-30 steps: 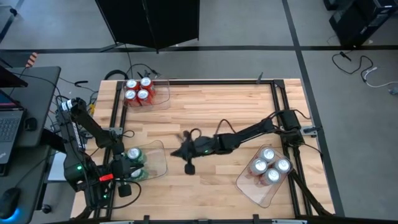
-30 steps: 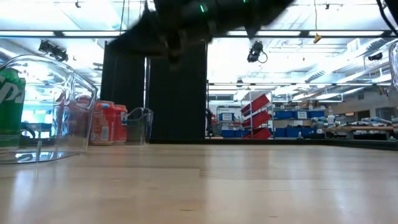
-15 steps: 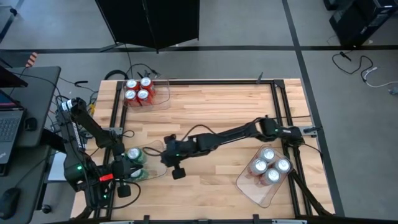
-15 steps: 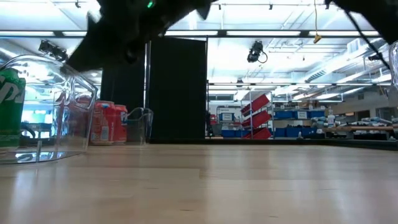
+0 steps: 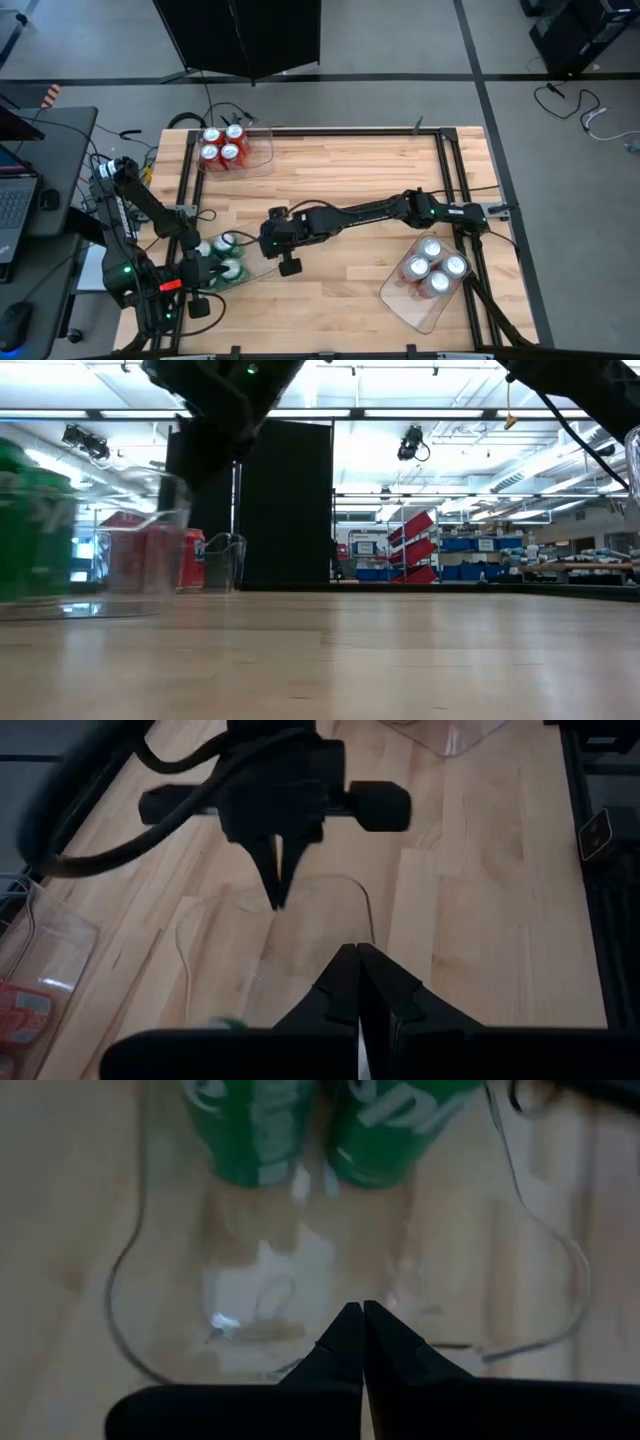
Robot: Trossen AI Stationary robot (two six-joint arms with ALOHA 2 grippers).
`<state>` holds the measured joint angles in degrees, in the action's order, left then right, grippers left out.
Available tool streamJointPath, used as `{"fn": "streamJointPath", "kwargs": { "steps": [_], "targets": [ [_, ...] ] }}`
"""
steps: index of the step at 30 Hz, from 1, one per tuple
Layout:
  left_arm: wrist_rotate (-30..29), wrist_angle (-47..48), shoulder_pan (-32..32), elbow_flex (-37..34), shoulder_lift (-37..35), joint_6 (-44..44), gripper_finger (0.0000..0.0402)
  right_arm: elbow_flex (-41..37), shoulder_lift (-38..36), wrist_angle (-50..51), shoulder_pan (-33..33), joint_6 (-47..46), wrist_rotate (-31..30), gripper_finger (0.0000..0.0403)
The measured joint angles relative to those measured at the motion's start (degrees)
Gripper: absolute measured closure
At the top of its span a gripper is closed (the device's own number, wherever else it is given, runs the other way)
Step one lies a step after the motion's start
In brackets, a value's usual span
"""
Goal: Sort soda cans
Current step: Move the transparent bin with sorted green soda cans to the top center
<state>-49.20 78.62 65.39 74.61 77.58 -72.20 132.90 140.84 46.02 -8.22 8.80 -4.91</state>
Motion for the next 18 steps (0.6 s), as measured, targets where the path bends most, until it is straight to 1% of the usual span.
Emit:
{"fn": "streamJointPath", "kwargs": {
  "steps": [5, 12, 18],
  "targets": [
    [0.0, -0.1, 0.0, 0.0, 0.0, 0.0, 0.0401, 2.2, -0.5, 11.3, 0.7, -0.2, -4.1, 0.0403],
    [0.0, -0.8, 0.3, 0.0, 0.0, 0.1, 0.0401, 2.1, -1.9, 26.5, 2.6, -3.2, -10.0, 0.0403],
    [1.3, -2.0, 0.3, -0.4, 0.3, -0.3, 0.0401, 1.9, -2.1, 39.3, 4.9, -10.2, -12.7, 0.0403]
  ]
}}
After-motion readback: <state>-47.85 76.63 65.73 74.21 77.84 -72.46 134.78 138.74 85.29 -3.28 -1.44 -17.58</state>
